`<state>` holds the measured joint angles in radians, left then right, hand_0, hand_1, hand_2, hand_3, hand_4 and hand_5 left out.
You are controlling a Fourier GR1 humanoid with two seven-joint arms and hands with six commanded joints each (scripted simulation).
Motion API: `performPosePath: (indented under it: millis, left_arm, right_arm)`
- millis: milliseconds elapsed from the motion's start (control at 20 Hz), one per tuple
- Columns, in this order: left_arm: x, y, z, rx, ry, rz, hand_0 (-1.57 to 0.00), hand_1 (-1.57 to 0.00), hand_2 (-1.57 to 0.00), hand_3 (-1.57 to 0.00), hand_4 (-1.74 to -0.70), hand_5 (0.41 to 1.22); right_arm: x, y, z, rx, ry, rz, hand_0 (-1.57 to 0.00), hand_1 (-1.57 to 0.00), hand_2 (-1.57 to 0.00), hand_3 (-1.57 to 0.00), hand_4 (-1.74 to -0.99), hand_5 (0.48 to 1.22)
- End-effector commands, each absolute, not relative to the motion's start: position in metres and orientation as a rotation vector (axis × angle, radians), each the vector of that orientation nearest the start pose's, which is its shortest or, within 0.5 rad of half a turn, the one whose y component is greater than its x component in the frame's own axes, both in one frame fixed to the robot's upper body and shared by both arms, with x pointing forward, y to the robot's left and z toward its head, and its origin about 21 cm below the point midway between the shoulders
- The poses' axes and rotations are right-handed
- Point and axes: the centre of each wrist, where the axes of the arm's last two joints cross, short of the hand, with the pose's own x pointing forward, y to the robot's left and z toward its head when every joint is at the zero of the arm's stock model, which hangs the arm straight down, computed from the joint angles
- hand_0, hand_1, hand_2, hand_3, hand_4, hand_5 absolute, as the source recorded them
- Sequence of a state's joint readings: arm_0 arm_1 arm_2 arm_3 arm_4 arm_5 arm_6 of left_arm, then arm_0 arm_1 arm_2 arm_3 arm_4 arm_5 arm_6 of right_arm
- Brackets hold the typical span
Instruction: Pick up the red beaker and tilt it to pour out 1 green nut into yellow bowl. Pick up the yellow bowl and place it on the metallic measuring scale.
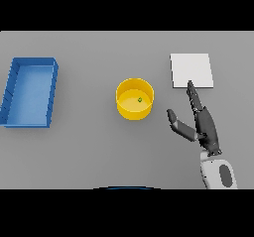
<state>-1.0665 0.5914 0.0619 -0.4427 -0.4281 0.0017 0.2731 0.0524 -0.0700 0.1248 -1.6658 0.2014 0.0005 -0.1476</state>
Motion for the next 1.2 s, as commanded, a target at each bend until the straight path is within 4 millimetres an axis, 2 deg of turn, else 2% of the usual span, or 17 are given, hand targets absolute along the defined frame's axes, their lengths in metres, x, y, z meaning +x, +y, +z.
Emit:
performPosePath:
  millis: [0,200,300,500,550,600,650,700,750,850,1000,1150]
  left_arm:
    - [0.448,0.354,0.167,0.839,-1.156,-0.390,-1.57,-1.57,-1.57,-1.57,-1.74,1.221]
    - [0.413,0.358,0.116,0.776,-1.126,-0.315,-1.57,-1.57,-1.57,-1.57,-1.74,1.221]
    - [0.399,0.353,0.103,0.762,-1.124,-0.289,-1.57,-1.57,-1.57,-1.57,-1.74,1.151]
    - [0.382,0.348,0.093,0.749,-1.084,-0.234,-1.57,-1.57,-1.57,-1.57,-1.74,0.925]
    - [0.379,0.349,0.094,0.739,-1.066,-0.223,-1.57,-1.57,-1.57,-1.57,-1.66,0.868]
    - [0.375,0.346,0.095,0.728,-1.070,-0.239,-1.57,-1.57,-1.53,-1.53,-1.52,0.818]
    - [0.372,0.348,0.100,0.701,-1.090,-0.297,-1.47,-1.34,-1.28,-1.32,-1.37,0.774]
    - [0.369,0.348,0.106,0.655,-1.097,-0.324,-1.17,-1.07,-1.02,-1.05,-1.23,0.737]
    - [0.368,0.348,0.110,0.601,-1.100,-0.341,-0.94,-0.86,-0.82,-0.84,-1.13,0.705]
    - [0.362,0.352,0.109,0.555,-1.075,-0.388,-0.60,-0.55,-0.52,-0.54,-0.98,0.664]
    - [0.361,0.350,0.105,0.601,-1.002,-0.469,-0.31,-0.28,-0.27,-0.28,-0.84,0.632]
    - [0.364,0.351,0.103,0.651,-0.977,-0.495,-0.16,-0.14,-0.14,-0.14,-0.80,0.627]
  right_arm:
    - [0.233,-0.218,0.009,-0.094,-1.758,0.304,0.00,0.00,0.00,0.00,-1.131,0.669]
    - [0.234,-0.219,0.008,-0.122,-1.752,0.321,0.00,0.00,0.00,0.00,-1.166,0.676]
    - [0.232,-0.221,0.010,-0.113,-1.767,0.327,0.00,0.00,0.00,0.00,-1.174,0.676]
    - [0.229,-0.220,0.010,-0.112,-1.753,0.313,0.00,0.00,0.00,0.00,-1.157,0.671]
    - [0.232,-0.218,0.009,-0.114,-1.733,0.311,0.00,0.00,0.00,0.00,-1.155,0.669]
    - [0.232,-0.217,0.010,-0.106,-1.739,0.311,0.00,0.00,0.00,0.00,-1.155,0.670]
    - [0.232,-0.218,0.009,-0.105,-1.738,0.316,0.00,0.00,0.00,0.00,-1.153,0.670]
    - [0.231,-0.217,0.008,-0.104,-1.752,0.315,0.00,0.00,0.00,0.00,-1.151,0.670]
    - [0.230,-0.218,0.009,-0.111,-1.752,0.311,0.00,0.00,0.00,0.00,-1.149,0.670]
    - [0.229,-0.216,0.007,-0.103,-1.755,0.303,0.00,0.00,0.00,0.00,-1.153,0.670]
    - [0.227,-0.219,0.007,-0.114,-1.757,0.317,0.00,0.00,0.00,0.00,-1.155,0.670]
    - [0.229,-0.218,0.008,-0.146,-1.752,0.329,0.00,0.00,0.00,0.00,-1.158,0.665]
